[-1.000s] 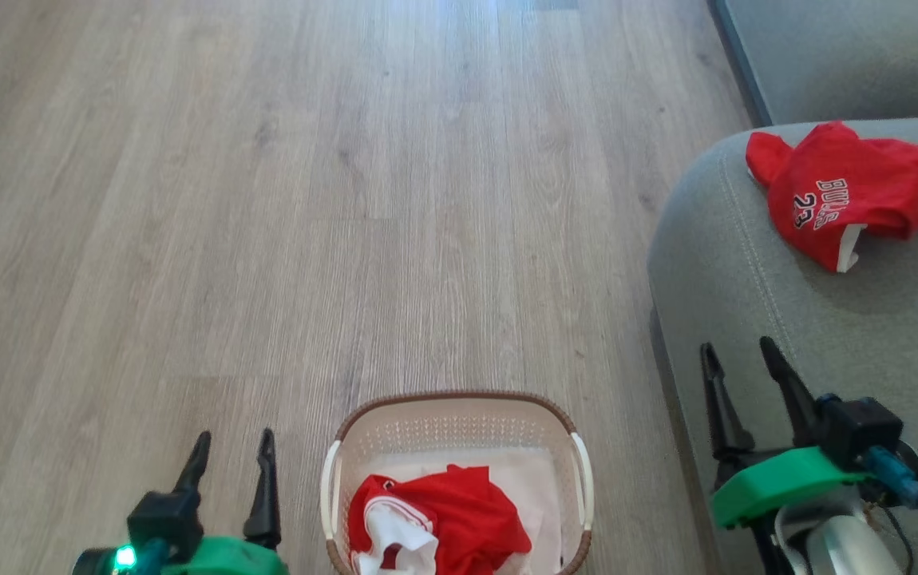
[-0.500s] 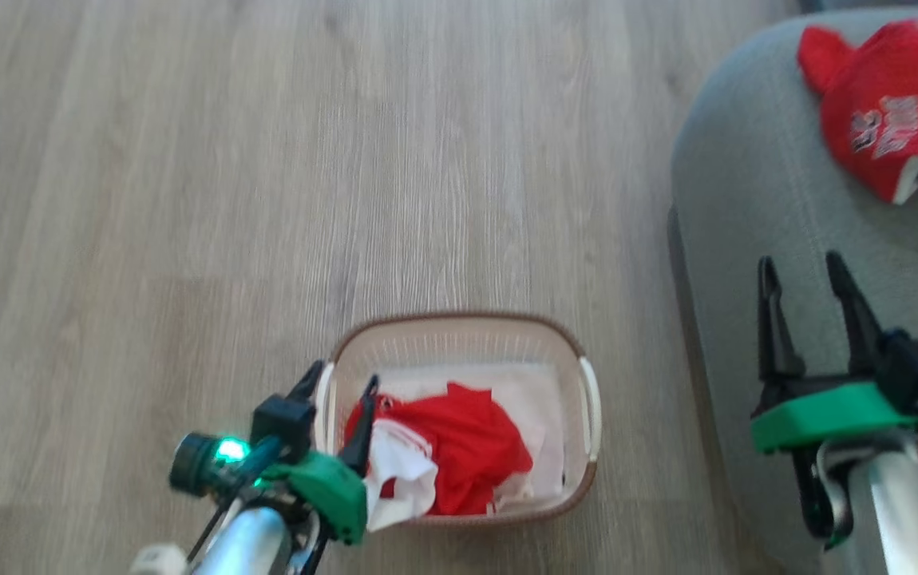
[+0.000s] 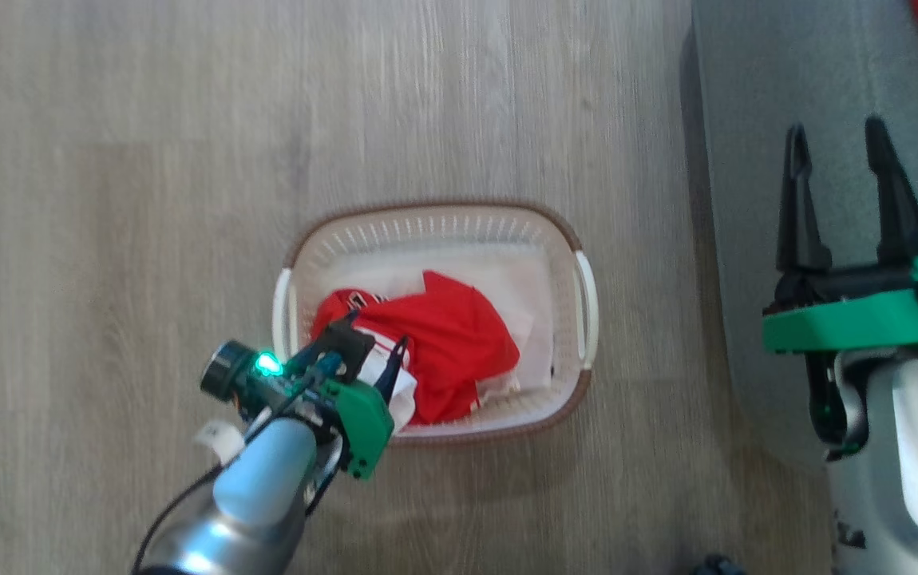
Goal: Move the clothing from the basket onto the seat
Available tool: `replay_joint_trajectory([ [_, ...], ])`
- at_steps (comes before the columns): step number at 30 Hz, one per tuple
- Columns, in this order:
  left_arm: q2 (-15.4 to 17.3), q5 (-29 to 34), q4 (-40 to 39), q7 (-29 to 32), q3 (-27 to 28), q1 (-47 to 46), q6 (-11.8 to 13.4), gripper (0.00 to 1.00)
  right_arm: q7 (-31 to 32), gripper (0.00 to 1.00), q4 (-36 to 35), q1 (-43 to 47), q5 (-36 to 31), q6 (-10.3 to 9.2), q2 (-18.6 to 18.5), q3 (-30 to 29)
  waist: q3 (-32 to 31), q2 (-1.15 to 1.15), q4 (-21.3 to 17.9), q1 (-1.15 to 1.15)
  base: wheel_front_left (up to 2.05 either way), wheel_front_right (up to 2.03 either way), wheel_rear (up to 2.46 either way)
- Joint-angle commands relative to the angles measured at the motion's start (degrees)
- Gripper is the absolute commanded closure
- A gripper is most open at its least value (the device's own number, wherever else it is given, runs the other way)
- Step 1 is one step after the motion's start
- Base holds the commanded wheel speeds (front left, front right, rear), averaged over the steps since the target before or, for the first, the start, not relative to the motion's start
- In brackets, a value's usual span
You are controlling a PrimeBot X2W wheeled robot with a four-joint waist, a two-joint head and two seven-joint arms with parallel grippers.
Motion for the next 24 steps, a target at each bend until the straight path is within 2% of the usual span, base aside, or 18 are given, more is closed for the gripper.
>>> replay_joint_trajectory([
  [1, 0.38, 0.35, -0.12, -0.36, 0.92, -1.27, -0.18, 0.00, -0.53, 0.00, -2.31, -0.93, -0.33, -0.02, 0.09, 1.59, 4.44, 0.00, -1.82, -0.02, 0.00, 0.00, 0.00],
  [7, 0.22, 1.53, 4.12, -0.36, -5.31, -6.91, -0.83, 0.00, -0.53, 0.00, -5.27, -2.78, -0.48, -0.02, 0.09, 2.96, 10.86, 0.00, -3.46, -0.02, 0.00, 0.00, 0.00],
  [14, 0.20, 1.21, 7.42, 2.30, -11.29, -13.14, -0.15, 0.00, -0.53, 0.00, -9.67, -4.12, -0.20, -0.02, 0.09, 4.02, 17.41, 0.00, -5.26, -0.02, 0.00, 0.00, 0.00],
  [24, 0.20, 0.86, 13.41, 6.39, -15.23, -21.12, 1.19, 0.00, -0.53, 0.00, -12.75, -4.61, 0.90, -0.02, 0.09, 5.90, 23.38, 0.00, -7.18, -0.02, 0.00, 0.00, 0.00],
])
